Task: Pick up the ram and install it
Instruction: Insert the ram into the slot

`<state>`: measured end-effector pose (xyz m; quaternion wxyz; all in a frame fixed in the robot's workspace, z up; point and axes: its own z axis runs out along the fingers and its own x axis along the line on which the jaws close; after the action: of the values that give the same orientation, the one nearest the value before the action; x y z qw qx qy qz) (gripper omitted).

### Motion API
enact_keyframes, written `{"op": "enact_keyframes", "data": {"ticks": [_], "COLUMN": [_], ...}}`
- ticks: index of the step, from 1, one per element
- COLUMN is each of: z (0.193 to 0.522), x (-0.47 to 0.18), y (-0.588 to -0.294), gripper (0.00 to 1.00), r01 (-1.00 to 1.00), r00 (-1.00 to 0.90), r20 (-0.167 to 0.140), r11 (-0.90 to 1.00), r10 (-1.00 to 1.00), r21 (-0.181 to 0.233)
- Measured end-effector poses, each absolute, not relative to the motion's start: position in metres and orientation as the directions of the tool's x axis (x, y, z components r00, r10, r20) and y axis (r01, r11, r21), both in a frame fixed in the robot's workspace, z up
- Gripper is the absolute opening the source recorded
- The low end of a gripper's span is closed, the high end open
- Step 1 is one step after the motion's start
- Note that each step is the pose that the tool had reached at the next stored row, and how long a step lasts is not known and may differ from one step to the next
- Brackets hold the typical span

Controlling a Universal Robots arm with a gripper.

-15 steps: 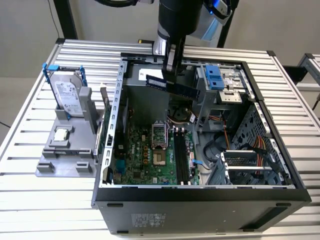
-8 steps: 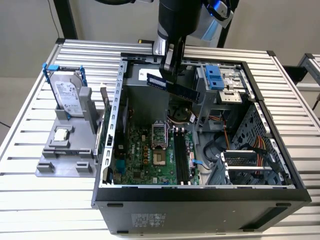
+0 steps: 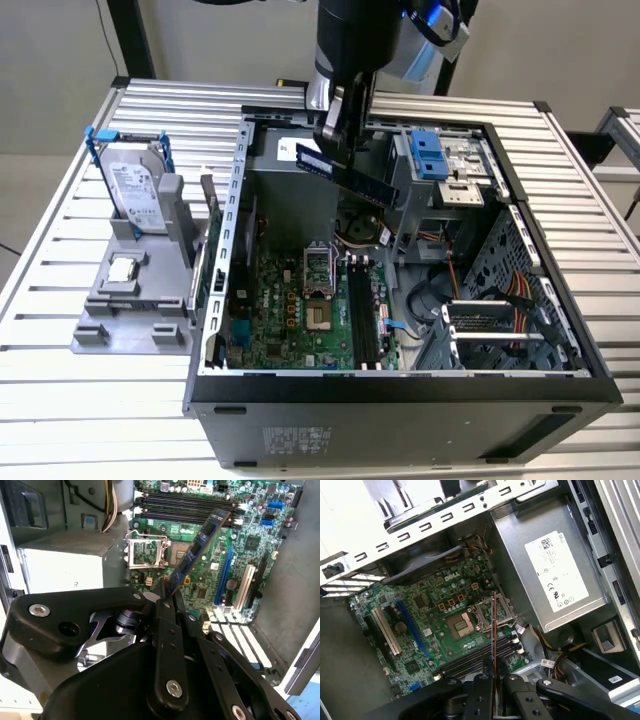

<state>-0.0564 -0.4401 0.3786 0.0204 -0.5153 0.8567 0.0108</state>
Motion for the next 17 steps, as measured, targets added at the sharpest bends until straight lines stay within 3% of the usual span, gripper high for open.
{"op": "enact_keyframes", "data": {"ticks": [17], "z": [0.3786], "x": [-0.0573], "y": [-0.4401], "gripper": [0.0], "r01": [-0.761], "r00": [-0.648], "r20": [-0.046], "r11": [0.649], "r10": [-0.76], "r21": [-0.002]}}
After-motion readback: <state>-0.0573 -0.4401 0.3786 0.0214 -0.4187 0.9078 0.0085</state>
